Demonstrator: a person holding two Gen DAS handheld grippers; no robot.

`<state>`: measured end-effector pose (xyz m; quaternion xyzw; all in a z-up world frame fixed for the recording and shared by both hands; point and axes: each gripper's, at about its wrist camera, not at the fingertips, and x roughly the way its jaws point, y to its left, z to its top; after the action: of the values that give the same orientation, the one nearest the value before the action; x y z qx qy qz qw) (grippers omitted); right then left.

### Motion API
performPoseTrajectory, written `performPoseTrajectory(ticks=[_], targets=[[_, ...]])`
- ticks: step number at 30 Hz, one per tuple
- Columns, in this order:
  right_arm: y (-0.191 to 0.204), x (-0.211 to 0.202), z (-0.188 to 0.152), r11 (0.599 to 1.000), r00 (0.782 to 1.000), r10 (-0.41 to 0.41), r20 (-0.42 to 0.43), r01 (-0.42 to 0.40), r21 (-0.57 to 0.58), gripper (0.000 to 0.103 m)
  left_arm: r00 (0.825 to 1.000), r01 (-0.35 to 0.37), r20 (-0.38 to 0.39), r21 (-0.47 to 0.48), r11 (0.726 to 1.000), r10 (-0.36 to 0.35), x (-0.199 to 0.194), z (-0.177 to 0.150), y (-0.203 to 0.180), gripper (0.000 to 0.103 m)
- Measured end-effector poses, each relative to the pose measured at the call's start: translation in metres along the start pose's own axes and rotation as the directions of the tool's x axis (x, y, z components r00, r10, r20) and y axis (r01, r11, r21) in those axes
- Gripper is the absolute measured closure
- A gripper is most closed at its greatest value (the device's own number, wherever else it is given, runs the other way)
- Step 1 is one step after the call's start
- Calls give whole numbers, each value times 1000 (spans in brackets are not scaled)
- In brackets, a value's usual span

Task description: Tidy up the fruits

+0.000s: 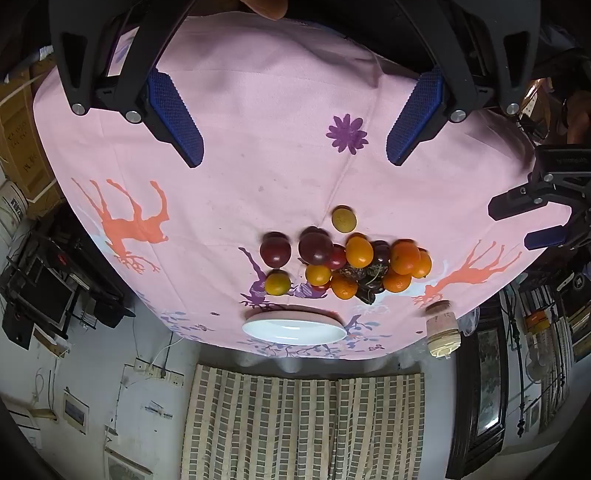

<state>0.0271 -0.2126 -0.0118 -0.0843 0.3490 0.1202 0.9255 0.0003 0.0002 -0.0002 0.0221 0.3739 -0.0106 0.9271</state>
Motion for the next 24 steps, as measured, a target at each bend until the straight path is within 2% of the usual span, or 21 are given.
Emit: performPoseTrajectory(ticks=[24], targets=[[1,-2,0,1000,1000,4,2,-4,5,4,1000,7,4,-19,1000,-7,-4,0,0,4]])
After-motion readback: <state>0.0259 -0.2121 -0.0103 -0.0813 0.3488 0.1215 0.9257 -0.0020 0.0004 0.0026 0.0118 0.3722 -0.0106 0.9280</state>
